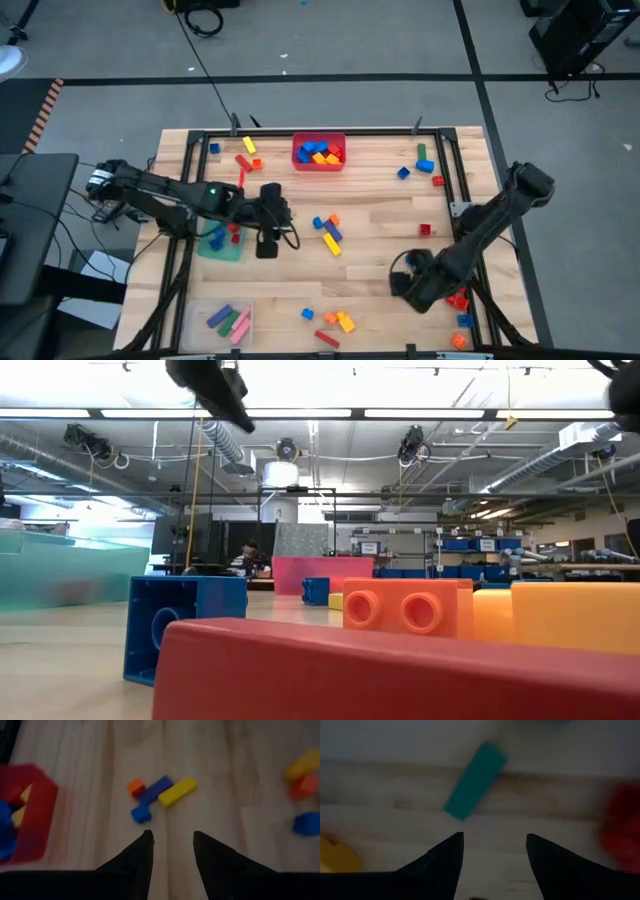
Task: Sort blocks by size
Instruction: Put the teal rectangle block into the transparent bin
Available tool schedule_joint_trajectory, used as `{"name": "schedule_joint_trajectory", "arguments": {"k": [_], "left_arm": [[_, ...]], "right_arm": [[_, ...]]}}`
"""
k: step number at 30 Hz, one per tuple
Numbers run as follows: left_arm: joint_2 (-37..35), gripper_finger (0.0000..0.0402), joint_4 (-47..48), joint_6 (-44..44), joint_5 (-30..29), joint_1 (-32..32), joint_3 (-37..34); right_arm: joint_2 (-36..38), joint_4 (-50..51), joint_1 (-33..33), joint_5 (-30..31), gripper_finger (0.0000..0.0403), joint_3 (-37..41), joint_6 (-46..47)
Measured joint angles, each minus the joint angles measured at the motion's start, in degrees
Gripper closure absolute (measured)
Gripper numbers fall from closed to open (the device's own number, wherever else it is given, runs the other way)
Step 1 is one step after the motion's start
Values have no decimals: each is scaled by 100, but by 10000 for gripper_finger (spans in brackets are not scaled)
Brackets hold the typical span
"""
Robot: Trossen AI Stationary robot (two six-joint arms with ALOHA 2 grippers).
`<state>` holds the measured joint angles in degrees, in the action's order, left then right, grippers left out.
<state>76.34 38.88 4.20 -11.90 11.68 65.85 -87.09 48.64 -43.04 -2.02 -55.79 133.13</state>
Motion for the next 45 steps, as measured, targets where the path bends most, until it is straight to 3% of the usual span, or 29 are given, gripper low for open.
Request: {"name": "schedule_joint_trajectory", "arguments": {"k": [6, 11, 22, 26, 31, 37, 45], "left_arm": [[-709, 254, -252, 27, 106, -148, -830], [-1281, 254, -325, 239, 85, -159, -1285], [-1683, 254, -354, 802, 62, -157, -1445], [-1659, 254, -361, 952, 61, -155, -1445], [-1637, 254, -398, 958, 61, -155, -1445], [-1559, 254, -1023, 963, 60, -155, -1445], [-1217, 254, -2848, 1235, 55, -150, -1445]], "right_arm": [[-975, 762, 277, -95, 174, -831, -52], [-1432, 992, 447, -74, 174, -1075, -112], [-2163, 637, 574, -145, 183, -1088, -174], [-2214, 554, 576, -128, 211, -1095, -332], [-2080, 555, 569, 162, 293, -1065, -733], [-1765, 717, 640, 963, 292, -1055, -1731], [-326, 1176, 970, 3371, 292, -1056, -3727]]}}
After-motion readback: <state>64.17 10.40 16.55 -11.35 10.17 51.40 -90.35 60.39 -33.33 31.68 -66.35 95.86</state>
